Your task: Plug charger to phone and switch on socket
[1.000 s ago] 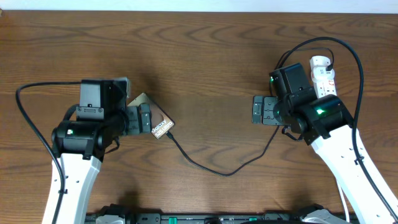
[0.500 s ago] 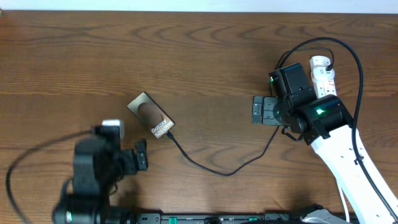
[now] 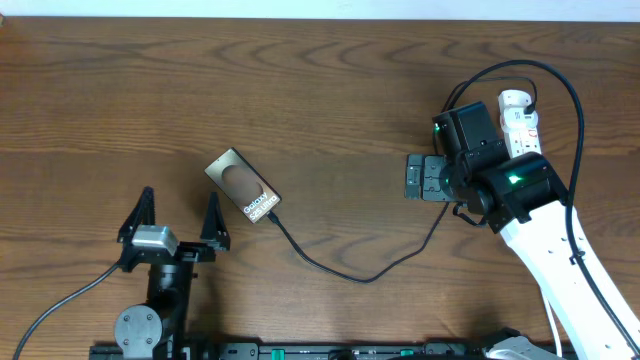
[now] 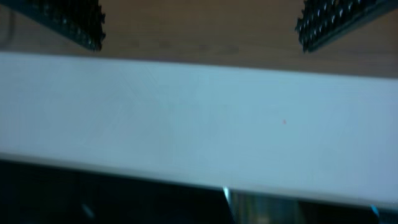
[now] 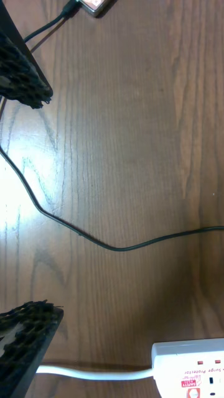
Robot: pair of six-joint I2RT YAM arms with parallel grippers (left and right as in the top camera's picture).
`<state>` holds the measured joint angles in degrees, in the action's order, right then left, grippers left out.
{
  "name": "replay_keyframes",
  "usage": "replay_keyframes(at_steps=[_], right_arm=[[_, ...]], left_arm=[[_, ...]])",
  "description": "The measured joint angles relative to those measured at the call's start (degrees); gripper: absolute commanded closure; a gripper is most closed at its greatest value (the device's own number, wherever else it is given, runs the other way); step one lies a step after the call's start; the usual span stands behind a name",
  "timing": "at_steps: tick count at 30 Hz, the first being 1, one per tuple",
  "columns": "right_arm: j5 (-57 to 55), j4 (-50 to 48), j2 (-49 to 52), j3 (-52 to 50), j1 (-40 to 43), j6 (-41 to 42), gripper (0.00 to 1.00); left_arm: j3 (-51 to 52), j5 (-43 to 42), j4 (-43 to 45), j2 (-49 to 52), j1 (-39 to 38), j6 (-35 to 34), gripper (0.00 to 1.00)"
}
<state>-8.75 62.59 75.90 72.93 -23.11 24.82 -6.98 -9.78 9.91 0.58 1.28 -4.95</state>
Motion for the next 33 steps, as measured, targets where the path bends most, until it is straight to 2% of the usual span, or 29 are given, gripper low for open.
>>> replay_keyframes(at_steps=[2,8,18,33], right_arm=[[0.0,-0.02,0.0,0.0,0.0,0.0,0.01],[0.02,-0.02,0.0,0.0,0.0,0.0,0.01],[0.02,0.0,0.0,0.0,0.0,0.0,0.01],[0.0,-0.02,0.0,0.0,0.0,0.0,0.01]], left_arm=[[1.77,0.0,2.95,0.0,1.44,-0.02,0.02],[4.92,0.02,3.82,0.0,3.96,0.09,0.02],[6.51,-0.48,-9.88,0.04,4.2,0.09,0.02],[6.36,-0.15,-10.23,0.0,4.2,0.13,0.02]])
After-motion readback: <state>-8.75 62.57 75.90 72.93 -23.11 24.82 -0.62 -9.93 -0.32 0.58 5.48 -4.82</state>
